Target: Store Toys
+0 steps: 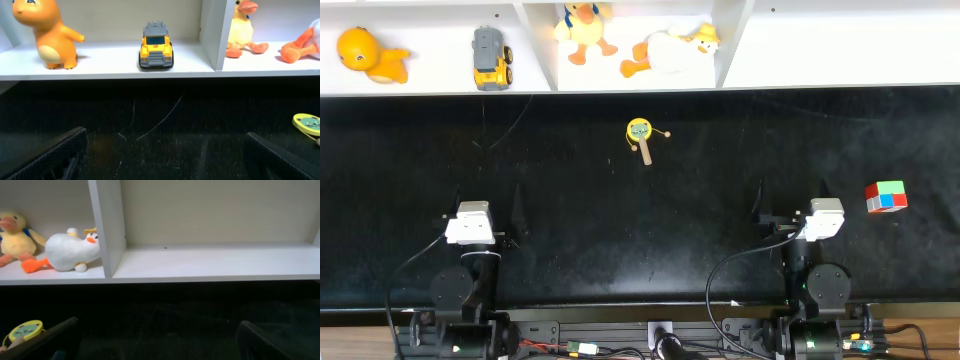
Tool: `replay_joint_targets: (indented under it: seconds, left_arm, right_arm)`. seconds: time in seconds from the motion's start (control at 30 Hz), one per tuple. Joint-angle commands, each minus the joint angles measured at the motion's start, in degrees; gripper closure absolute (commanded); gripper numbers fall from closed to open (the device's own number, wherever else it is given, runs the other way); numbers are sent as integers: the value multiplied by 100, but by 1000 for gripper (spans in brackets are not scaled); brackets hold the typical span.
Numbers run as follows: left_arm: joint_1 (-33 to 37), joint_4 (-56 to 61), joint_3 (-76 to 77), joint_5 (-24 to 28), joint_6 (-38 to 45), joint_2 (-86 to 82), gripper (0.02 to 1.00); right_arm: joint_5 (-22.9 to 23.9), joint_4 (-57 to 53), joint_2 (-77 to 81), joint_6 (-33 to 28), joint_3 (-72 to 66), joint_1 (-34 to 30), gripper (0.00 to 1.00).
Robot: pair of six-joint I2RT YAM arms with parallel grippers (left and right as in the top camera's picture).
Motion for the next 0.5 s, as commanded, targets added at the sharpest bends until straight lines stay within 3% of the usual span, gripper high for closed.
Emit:
replay_joint_targets:
  seconds: [0.03,0.07,0.17,0.3,0.4,0.5]
  left_arm:
    - [31,-17,-9,96,109,-63,20]
    - [31,-17,-9,96,109,-63,20]
    - [31,-17,-9,96,109,-63,20]
    - [31,-17,-9,96,109,-63,20]
    - [31,-17,-9,96,109,-63,20]
    - [31,-17,-9,96,109,-63,23]
  right_arm:
    - [22,26,-59,24,-79,17,5]
    - [138,35,-59,-42,-76,70,5]
    - [1080,50,44,-13,-28,328,5]
    - [2435,-518,846,1665,411,1178,7]
    - [3012,-1309,1679,2509,979,2057,5]
    - [3224,-1895,2597,3353,1563,2975,5]
